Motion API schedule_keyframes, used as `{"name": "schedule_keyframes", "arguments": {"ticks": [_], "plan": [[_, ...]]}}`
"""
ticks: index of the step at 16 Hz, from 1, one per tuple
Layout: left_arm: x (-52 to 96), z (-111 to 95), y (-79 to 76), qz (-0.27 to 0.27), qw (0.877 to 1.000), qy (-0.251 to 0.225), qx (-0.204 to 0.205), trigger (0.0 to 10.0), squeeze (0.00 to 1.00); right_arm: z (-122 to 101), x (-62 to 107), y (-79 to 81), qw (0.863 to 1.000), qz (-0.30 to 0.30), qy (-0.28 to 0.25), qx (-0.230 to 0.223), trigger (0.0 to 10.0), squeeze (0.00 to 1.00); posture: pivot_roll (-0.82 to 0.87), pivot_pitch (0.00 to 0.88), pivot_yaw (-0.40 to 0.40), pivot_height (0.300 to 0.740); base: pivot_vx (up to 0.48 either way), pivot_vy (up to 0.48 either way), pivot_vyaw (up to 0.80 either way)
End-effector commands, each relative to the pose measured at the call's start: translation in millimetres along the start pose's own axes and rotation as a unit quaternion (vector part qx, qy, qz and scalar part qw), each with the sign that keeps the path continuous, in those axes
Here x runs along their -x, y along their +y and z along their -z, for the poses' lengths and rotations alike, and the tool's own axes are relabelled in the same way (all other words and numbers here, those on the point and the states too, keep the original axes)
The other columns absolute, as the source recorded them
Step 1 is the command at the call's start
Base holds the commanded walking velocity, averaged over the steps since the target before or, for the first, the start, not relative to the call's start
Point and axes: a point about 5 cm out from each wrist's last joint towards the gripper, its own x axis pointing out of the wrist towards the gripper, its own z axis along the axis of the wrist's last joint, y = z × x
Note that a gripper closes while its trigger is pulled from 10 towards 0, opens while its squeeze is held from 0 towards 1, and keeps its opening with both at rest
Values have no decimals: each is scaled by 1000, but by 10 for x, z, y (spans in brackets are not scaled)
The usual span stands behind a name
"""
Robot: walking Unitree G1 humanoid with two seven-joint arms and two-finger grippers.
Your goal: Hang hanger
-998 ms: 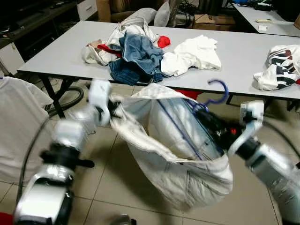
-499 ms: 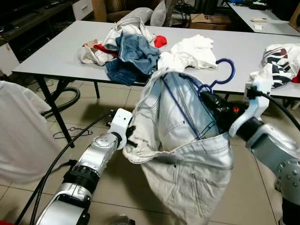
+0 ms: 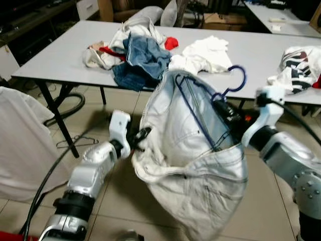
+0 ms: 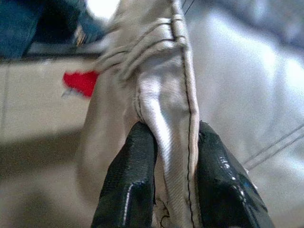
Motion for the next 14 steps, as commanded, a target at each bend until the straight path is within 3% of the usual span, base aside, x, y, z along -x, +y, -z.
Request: {"name": "schedule_keyframes", "arguments": {"ticks": [1,3,4,7,9,10,11,13,14], "plan": [[19,-145,-52,40,999,-25,1,10000,1000,-53,-16,0,1000,3,-9,13,10000,0,16,0,-27,740,0,0,0],[63,-224,-98,59,998,-35,-14,10000,1000,-18,-30,-12,1000,7,-3,16,10000,0,23,0,-30,740,0,0,0],[100,-324,-180,79,995,-50,-17,10000,0,19,-49,-28,1000,11,2,20,10000,0,33,0,-34,740,0,0,0],[134,-247,-180,76,996,-7,-47,10000,0,44,-78,-27,1000,13,4,23,10000,0,39,0,-32,740,0,0,0],[157,-157,25,4,998,29,-56,10000,0,54,-82,-18,1000,14,5,25,10000,0,38,0,-30,740,0,0,0],[166,-153,107,-24,998,34,-52,10000,98,58,-79,-21,1000,14,6,25,10000,0,38,0,-30,740,0,0,0],[194,-132,209,-61,994,57,-77,10000,1000,65,-72,-27,1000,16,7,26,10000,0,36,0,-26,740,0,0,0],[301,-1,459,-148,971,137,-128,10000,1000,73,-56,-37,999,20,8,28,10000,0,29,0,-21,740,0,0,0],[329,35,511,-170,966,150,-121,10000,1000,70,-51,-42,999,21,8,28,10000,0,29,0,-21,740,0,0,0]]}}
